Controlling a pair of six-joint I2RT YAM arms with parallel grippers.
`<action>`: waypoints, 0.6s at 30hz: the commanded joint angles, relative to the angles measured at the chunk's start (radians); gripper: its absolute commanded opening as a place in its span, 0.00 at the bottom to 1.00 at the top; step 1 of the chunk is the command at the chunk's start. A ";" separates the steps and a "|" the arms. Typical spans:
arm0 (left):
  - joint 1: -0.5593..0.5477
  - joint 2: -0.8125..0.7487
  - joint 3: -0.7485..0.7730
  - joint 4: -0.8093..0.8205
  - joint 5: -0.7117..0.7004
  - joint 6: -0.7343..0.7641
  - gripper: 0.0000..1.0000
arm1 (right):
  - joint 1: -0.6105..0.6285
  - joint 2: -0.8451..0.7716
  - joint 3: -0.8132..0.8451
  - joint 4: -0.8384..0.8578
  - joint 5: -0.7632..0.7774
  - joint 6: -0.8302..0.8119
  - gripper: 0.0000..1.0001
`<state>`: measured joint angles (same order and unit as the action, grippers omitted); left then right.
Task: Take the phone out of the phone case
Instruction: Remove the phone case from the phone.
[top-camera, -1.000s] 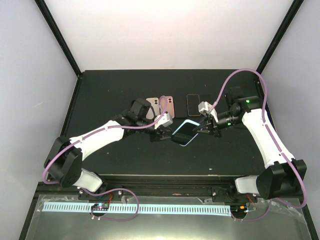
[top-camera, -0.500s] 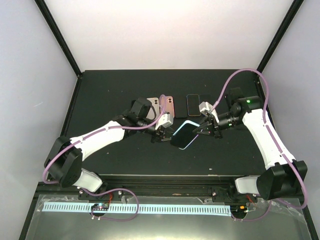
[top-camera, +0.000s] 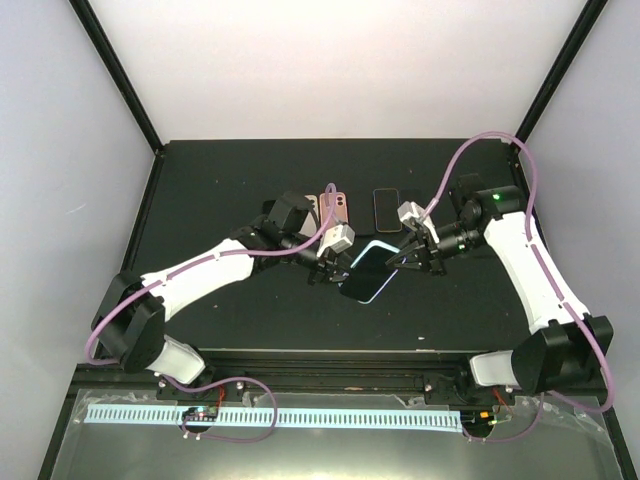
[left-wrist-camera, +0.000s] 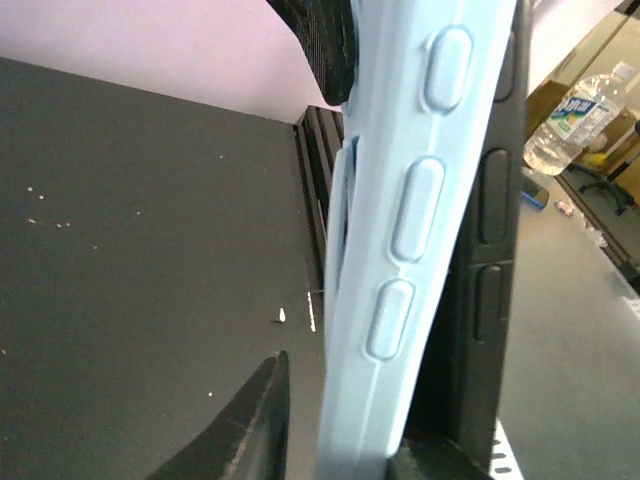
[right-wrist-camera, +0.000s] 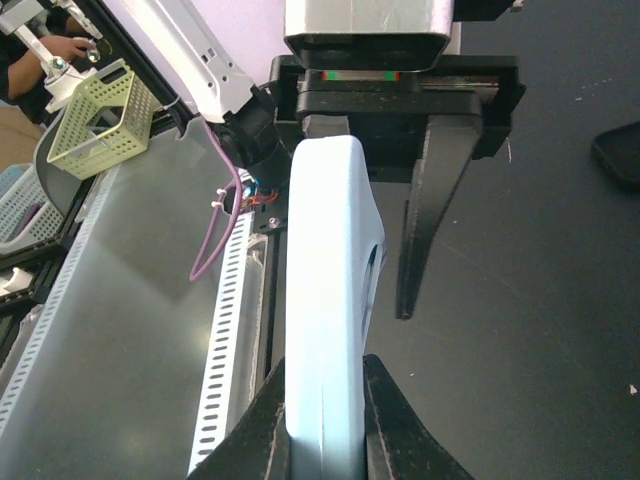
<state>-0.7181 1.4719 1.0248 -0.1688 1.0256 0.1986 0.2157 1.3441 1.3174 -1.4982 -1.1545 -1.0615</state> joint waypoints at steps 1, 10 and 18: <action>-0.023 -0.002 0.119 0.157 -0.017 -0.057 0.19 | 0.072 0.042 0.047 -0.017 -0.154 -0.018 0.01; 0.055 -0.013 0.080 0.253 -0.046 -0.359 0.02 | 0.036 0.135 0.123 -0.012 -0.149 0.007 0.09; 0.120 -0.020 0.023 0.368 -0.042 -0.541 0.02 | -0.024 0.160 0.193 0.177 -0.106 0.229 0.48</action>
<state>-0.6315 1.4700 1.0264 0.0147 1.0233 -0.1802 0.1978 1.5070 1.4635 -1.4246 -1.2255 -0.9497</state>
